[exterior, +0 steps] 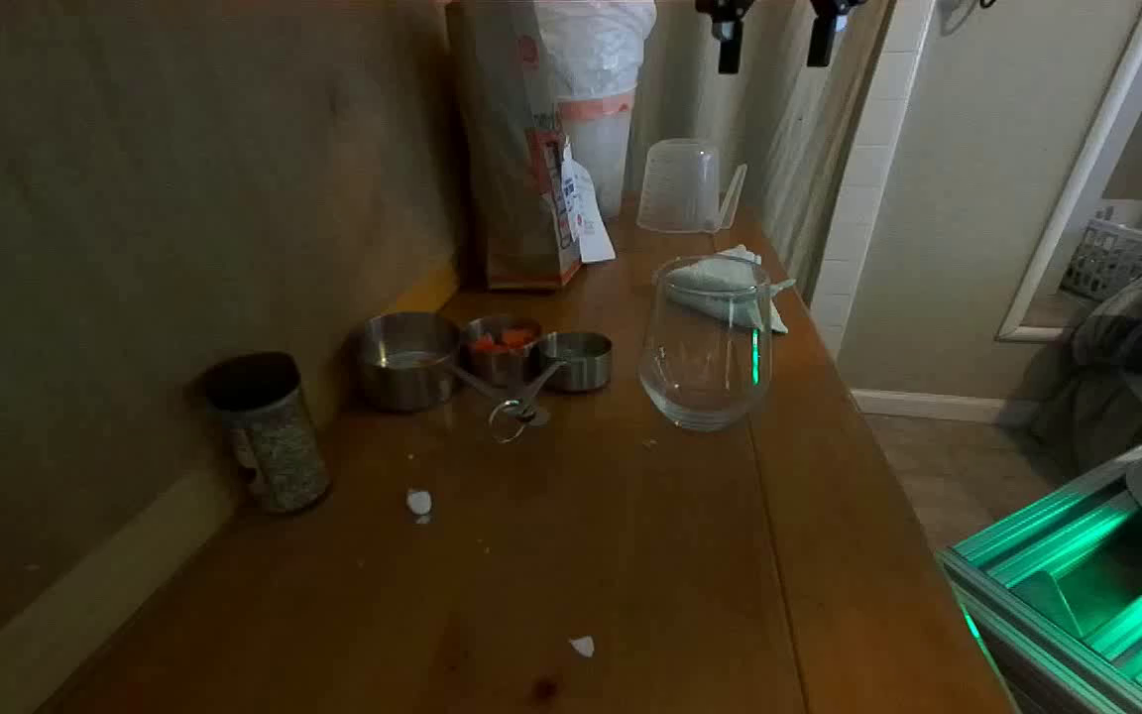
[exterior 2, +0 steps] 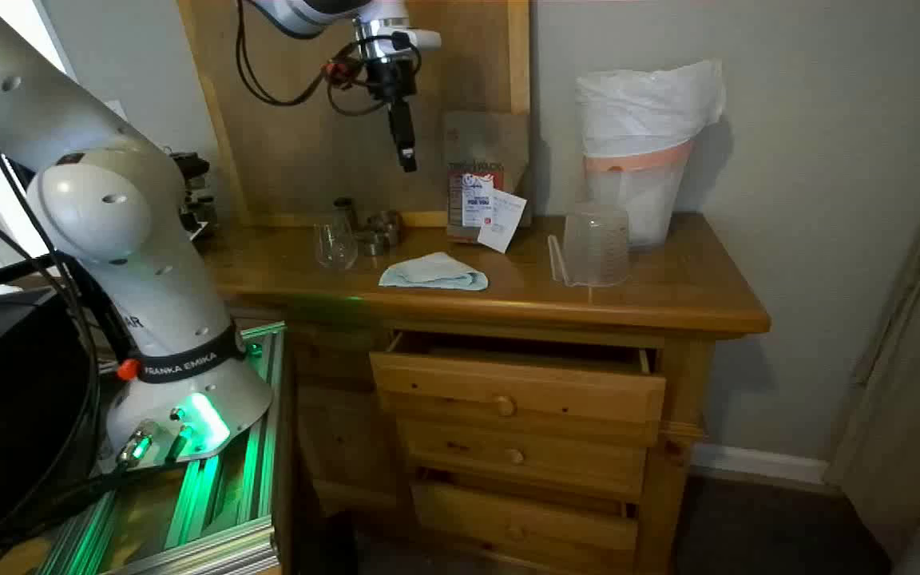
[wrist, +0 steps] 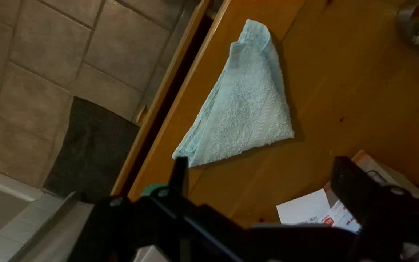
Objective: Unfold the towel then lay it out on the counter.
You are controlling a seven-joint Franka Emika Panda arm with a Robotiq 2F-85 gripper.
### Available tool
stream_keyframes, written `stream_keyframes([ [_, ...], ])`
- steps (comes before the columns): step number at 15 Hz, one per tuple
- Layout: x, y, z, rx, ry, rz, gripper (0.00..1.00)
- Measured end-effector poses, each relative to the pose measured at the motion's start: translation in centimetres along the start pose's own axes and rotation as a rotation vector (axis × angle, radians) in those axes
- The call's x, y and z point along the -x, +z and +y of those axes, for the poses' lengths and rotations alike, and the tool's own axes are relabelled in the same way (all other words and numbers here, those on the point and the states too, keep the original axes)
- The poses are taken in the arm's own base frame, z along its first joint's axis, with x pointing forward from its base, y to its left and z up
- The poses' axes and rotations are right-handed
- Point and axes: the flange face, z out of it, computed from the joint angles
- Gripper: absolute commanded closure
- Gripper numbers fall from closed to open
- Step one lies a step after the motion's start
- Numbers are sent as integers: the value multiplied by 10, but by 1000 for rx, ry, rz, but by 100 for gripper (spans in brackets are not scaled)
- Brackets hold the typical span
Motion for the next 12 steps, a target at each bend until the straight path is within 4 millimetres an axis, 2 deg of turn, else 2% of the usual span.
stream_keyframes([
  [8, 1, 0, -1, 4, -14, 2, 0],
  [12, 15, 7, -16, -6, -204, 28, 0],
])
